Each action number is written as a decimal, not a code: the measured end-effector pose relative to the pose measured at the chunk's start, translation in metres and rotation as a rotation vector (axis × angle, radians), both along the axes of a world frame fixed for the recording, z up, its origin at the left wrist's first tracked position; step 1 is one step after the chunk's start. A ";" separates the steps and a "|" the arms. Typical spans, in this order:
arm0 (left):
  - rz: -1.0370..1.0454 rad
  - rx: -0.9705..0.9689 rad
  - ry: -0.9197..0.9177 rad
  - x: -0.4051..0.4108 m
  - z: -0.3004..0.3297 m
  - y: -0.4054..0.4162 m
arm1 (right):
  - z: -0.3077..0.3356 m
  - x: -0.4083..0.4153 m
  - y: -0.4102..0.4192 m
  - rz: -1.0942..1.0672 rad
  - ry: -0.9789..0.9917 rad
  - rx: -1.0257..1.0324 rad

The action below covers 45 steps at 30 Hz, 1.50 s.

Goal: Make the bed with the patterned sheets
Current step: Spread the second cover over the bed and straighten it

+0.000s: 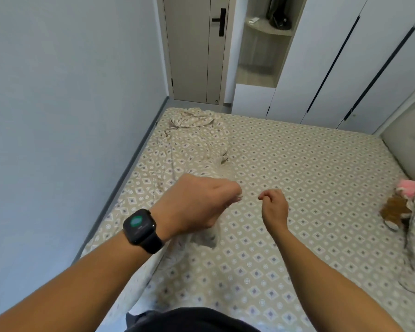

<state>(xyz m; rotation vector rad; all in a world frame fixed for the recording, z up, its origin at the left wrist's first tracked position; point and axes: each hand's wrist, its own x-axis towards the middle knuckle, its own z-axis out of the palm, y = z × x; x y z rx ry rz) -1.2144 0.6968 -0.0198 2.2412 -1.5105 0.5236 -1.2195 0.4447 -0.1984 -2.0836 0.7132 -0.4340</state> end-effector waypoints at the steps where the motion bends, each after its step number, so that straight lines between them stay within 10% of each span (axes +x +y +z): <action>1: 0.013 0.002 -0.010 0.004 -0.001 0.005 | 0.006 0.002 0.006 0.160 -0.024 -0.043; 6: 0.096 0.046 0.047 0.006 -0.017 0.008 | 0.007 0.015 0.066 0.712 0.097 -0.182; 15: 0.191 0.050 0.107 0.018 -0.033 0.035 | 0.008 0.014 0.033 0.164 0.078 0.339; 20: 0.258 0.182 0.288 0.009 -0.058 0.019 | 0.071 -0.012 -0.007 -0.115 -0.432 0.975; 24: 0.280 0.119 0.326 0.007 -0.052 0.002 | 0.121 -0.049 -0.030 -0.171 -0.547 0.210; 28: 0.395 0.003 0.316 0.018 -0.039 0.025 | 0.112 -0.089 -0.046 -0.043 -0.173 -0.494; 45: 0.261 0.017 0.634 -0.082 -0.081 0.005 | 0.086 -0.140 0.085 0.451 -0.115 -0.366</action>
